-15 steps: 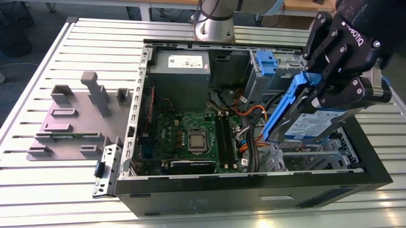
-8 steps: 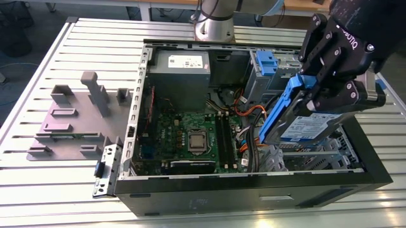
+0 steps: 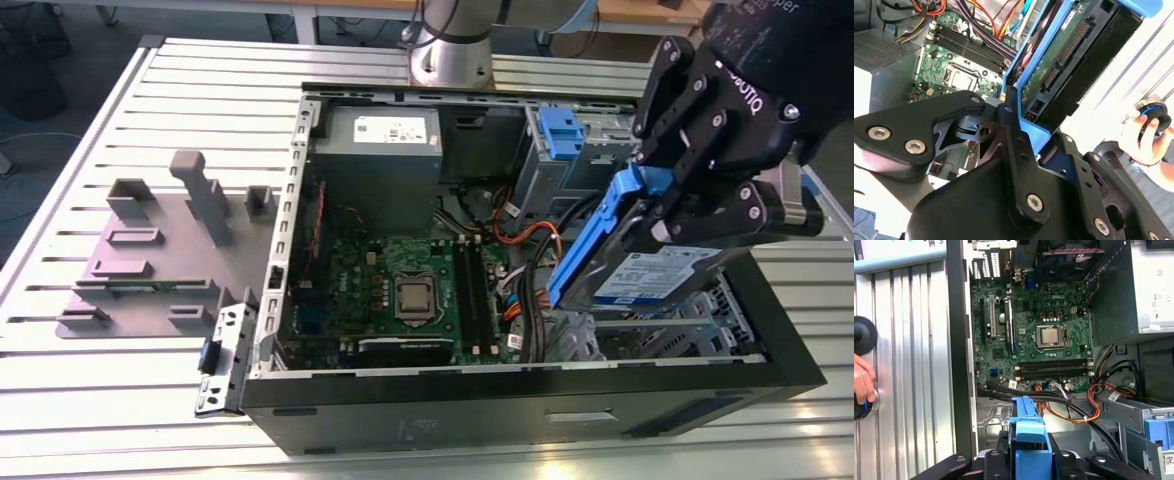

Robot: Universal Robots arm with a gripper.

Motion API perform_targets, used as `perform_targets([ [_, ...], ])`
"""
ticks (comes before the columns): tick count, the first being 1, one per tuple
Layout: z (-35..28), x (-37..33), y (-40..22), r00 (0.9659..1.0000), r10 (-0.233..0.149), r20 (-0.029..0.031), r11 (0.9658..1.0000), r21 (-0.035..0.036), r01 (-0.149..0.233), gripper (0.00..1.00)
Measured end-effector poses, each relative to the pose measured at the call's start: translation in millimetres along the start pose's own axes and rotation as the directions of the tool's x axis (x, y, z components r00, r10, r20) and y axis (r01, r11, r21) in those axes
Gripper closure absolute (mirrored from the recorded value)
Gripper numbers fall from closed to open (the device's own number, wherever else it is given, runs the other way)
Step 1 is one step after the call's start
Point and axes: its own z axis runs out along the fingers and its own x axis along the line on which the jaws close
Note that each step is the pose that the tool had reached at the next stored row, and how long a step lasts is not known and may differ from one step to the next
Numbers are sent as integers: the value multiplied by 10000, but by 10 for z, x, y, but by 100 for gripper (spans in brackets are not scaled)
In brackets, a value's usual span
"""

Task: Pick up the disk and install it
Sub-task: 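Insert the disk into the insertion slot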

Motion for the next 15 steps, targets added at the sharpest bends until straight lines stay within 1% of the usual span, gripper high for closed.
perform_targets([
  [15,4,-9,-132,9989,-475,-23,9989,-18,475,63],
])
